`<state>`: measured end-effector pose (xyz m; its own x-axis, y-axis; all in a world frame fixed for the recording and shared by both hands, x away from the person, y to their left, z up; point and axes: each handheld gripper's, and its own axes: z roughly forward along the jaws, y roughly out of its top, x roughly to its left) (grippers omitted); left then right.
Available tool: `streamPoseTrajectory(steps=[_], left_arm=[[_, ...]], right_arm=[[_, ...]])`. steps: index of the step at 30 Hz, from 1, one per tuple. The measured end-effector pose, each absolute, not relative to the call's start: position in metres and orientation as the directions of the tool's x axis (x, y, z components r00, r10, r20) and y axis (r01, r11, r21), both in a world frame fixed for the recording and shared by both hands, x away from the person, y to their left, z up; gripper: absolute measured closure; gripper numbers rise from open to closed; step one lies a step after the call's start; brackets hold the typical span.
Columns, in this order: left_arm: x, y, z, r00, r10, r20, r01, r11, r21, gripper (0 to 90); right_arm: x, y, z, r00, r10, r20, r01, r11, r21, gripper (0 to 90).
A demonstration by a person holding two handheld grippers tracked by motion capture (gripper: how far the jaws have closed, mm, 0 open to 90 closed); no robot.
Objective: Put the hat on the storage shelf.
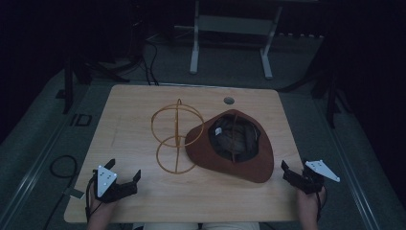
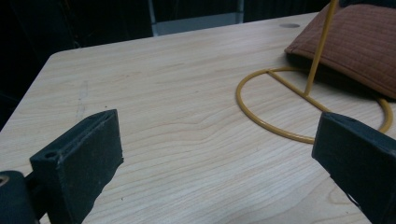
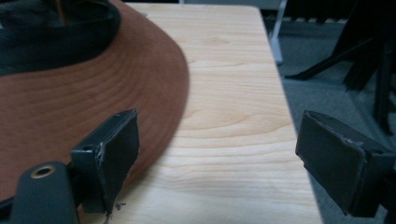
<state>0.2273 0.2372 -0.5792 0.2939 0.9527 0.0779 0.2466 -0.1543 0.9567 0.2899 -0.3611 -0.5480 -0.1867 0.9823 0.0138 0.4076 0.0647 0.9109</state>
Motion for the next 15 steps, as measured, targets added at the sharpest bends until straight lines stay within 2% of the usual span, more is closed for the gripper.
streamPoseTrajectory(steps=[3, 5, 8, 9, 15], left_arm=[[0.227, 0.235, -0.579, 0.301, 0.951, 0.075, 0.245, -0.153, 0.957, 2.3], [0.226, 0.234, -0.578, 0.311, 0.948, 0.068, 0.232, -0.145, 0.962, 2.3], [0.225, 0.234, -0.577, 0.320, 0.946, 0.051, 0.224, -0.128, 0.966, 2.3], [0.225, 0.233, -0.577, 0.320, 0.946, 0.050, 0.227, -0.128, 0.965, 2.3], [0.227, 0.232, -0.579, 0.336, 0.940, 0.055, 0.254, -0.146, 0.956, 2.3]], right_arm=[[0.288, -0.352, -0.539, -0.195, 0.981, 0.002, 0.420, 0.081, 0.904, 13.3], [0.286, -0.347, -0.532, -0.227, 0.974, -0.007, 0.409, 0.101, 0.907, 13.5], [0.286, -0.343, -0.521, -0.227, 0.974, -0.018, 0.378, 0.105, 0.920, 12.4], [0.286, -0.342, -0.517, -0.236, 0.972, -0.020, 0.365, 0.108, 0.925, 16.0], [0.293, -0.330, -0.505, -0.287, 0.958, -0.020, 0.389, 0.135, 0.911, 15.4]])
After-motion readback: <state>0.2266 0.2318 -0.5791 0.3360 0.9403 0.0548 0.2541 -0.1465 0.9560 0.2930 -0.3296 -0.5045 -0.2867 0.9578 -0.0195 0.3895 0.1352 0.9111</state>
